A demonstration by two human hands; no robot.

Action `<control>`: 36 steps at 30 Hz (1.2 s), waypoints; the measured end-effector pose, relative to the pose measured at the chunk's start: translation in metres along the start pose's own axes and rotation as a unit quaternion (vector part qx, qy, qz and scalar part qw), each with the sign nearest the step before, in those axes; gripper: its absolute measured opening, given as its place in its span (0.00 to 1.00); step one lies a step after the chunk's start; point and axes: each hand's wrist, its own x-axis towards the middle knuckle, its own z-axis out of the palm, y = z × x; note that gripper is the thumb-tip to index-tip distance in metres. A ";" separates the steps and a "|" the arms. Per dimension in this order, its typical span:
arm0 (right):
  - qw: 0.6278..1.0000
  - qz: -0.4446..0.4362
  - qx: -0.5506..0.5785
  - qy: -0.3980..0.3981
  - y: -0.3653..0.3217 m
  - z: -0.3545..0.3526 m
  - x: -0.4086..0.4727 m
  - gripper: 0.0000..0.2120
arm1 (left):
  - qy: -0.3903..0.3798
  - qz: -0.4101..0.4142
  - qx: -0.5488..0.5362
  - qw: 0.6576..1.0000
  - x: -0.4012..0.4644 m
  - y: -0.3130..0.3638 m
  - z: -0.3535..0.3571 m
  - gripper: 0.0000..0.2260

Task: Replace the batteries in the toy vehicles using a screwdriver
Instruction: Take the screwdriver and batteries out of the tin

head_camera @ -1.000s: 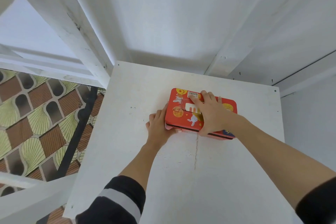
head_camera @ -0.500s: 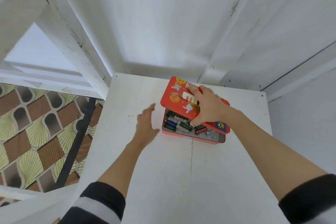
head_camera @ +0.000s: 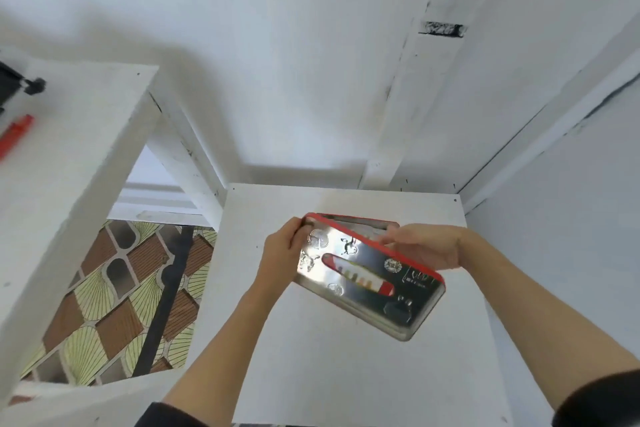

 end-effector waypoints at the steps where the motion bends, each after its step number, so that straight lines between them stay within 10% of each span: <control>1: 0.999 -0.016 0.029 0.012 0.013 0.000 -0.006 0.42 | 0.006 -0.027 0.005 1.000 -0.005 -0.010 0.002 0.13; 7: 0.986 0.008 0.113 0.125 0.112 0.009 -0.003 0.39 | 0.001 -0.192 0.026 0.981 -0.033 -0.082 0.022 0.14; 11: 0.958 0.035 0.129 0.255 0.151 0.023 0.035 0.11 | -0.014 -0.239 0.029 0.970 -0.037 -0.112 0.042 0.16; 15: 0.896 0.112 0.086 0.420 0.185 0.024 0.077 0.04 | -0.031 -0.266 0.032 0.963 -0.033 -0.132 0.062 0.05; 30: 0.854 0.178 -0.099 0.480 0.208 0.018 0.134 0.22 | -0.121 -0.273 0.122 0.946 -0.031 -0.176 0.079 0.12; 36: 0.809 0.103 -0.101 0.570 0.188 0.002 0.118 0.19 | -0.029 -0.199 0.111 0.973 -0.022 -0.155 0.063 0.16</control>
